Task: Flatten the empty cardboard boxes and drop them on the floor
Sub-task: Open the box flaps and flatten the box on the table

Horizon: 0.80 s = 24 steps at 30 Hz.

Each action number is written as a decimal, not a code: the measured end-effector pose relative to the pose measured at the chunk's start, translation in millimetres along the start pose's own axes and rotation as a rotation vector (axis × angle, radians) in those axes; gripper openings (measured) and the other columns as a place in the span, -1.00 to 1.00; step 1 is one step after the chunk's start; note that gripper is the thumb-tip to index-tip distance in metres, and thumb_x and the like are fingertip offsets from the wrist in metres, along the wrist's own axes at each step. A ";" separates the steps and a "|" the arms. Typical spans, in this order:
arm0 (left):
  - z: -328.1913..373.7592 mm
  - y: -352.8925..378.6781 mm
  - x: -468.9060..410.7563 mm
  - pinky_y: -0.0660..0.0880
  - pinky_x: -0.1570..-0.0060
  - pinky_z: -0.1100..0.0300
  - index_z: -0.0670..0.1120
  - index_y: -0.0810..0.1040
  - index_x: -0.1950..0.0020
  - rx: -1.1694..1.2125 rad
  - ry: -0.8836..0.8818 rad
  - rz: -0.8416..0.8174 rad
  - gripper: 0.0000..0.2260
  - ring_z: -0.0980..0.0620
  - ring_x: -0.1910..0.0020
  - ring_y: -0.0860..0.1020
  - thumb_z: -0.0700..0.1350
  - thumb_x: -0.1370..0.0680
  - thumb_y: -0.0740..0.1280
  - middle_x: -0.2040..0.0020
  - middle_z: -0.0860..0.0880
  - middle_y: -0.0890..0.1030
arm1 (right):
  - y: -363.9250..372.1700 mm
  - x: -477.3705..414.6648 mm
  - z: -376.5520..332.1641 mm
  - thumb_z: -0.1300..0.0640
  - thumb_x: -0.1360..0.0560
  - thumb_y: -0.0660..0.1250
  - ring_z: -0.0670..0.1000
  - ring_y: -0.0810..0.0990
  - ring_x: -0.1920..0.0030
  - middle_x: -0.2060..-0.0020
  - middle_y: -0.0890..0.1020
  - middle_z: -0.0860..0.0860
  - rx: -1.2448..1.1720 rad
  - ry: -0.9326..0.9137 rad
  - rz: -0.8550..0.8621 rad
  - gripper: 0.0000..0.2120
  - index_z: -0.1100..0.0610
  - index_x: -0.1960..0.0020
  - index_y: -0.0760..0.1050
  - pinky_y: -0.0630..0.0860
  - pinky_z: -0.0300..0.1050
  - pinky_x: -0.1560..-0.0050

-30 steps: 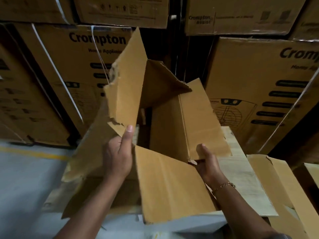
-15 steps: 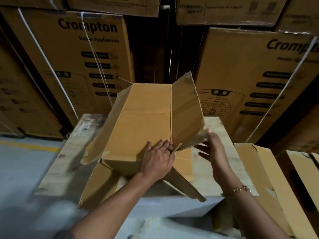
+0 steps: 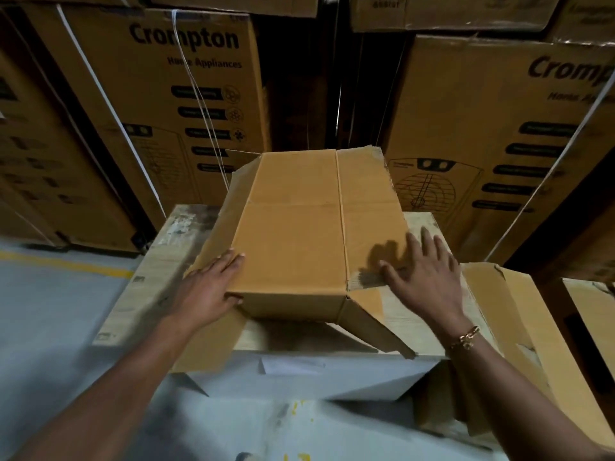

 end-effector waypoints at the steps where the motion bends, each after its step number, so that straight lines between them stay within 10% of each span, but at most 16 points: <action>1: 6.5 -1.0 -2.6 0.40 -0.37 -0.01 0.06 -0.01 -0.62 0.001 0.022 -0.005 -0.17 0.00 -0.55 0.19 0.23 -0.50 0.37 -0.63 0.02 0.04 | 5.1 5.6 -20.8 -0.50 -0.49 -0.11 0.15 -0.04 -0.59 -0.60 -0.06 0.02 0.088 -0.101 -0.007 -0.16 -0.04 -0.60 -0.11 0.00 0.17 -0.51; 9: 28.9 6.8 6.2 0.32 -0.41 0.03 0.04 0.06 -0.62 -0.064 0.142 -0.069 -0.35 -0.05 -0.55 0.20 0.15 -0.60 0.24 -0.61 -0.07 0.13 | 68.0 42.4 -76.6 0.21 -0.56 0.13 0.07 0.20 -0.54 -0.59 0.10 -0.06 0.191 -0.398 -0.157 -0.33 -0.13 -0.58 0.00 0.40 0.08 -0.36; 18: 45.6 24.6 68.2 0.58 0.06 0.02 0.03 0.51 -0.28 -0.041 0.309 -0.107 -0.68 -0.13 0.00 0.64 -0.17 -0.54 0.25 -0.14 -0.01 0.66 | 81.2 111.5 -75.4 0.25 -0.46 0.28 0.04 0.65 0.14 0.02 0.73 -0.06 0.298 -0.397 -0.115 -0.55 -0.16 -0.25 0.55 0.50 -0.09 0.18; 24: 51.4 66.5 120.9 0.54 0.11 0.09 0.08 0.34 -0.42 -0.012 0.357 -0.196 -0.44 -0.08 -0.14 0.58 -0.23 -0.43 0.22 -0.33 0.08 0.51 | 107.1 167.1 -61.0 0.20 -0.49 0.36 0.05 0.63 0.00 -0.15 0.67 -0.08 0.278 -0.369 -0.157 -0.55 -0.11 -0.34 0.50 0.55 0.00 0.11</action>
Point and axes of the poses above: each hand's wrist, its own x-axis away from the middle knuckle, its own y-axis out of the palm, z = x × y, the point moved 10 cm from there along -x, towards the middle knuckle
